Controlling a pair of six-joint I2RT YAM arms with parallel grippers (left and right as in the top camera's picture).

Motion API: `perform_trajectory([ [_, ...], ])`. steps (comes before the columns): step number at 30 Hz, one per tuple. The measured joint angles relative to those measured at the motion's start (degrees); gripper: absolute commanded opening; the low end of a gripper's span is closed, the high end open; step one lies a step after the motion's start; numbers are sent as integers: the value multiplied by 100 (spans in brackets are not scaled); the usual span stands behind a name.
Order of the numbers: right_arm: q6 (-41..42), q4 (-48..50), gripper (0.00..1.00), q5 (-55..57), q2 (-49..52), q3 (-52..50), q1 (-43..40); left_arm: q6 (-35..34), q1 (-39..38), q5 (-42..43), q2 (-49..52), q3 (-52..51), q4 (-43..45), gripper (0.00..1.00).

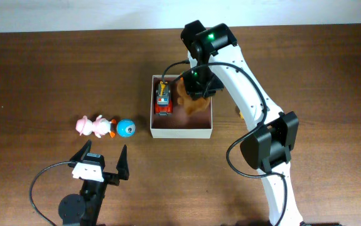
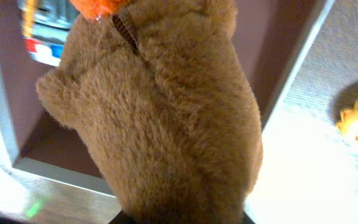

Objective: Pack container
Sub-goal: 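Lift the brown bear with the right gripper and carry it over the box, then lower the bear into the box beside the truck and release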

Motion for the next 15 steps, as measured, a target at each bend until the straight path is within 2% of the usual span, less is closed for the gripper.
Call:
perform_trajectory([
  [7, 260, -197, 20, 74, 0, 0, 13, 0, 0, 2, 0, 0, 0, 100],
  [15, 494, 201, 20, 149, 11, 0, 31, -2, 0, 2, 0, 0, 0, 99],
])
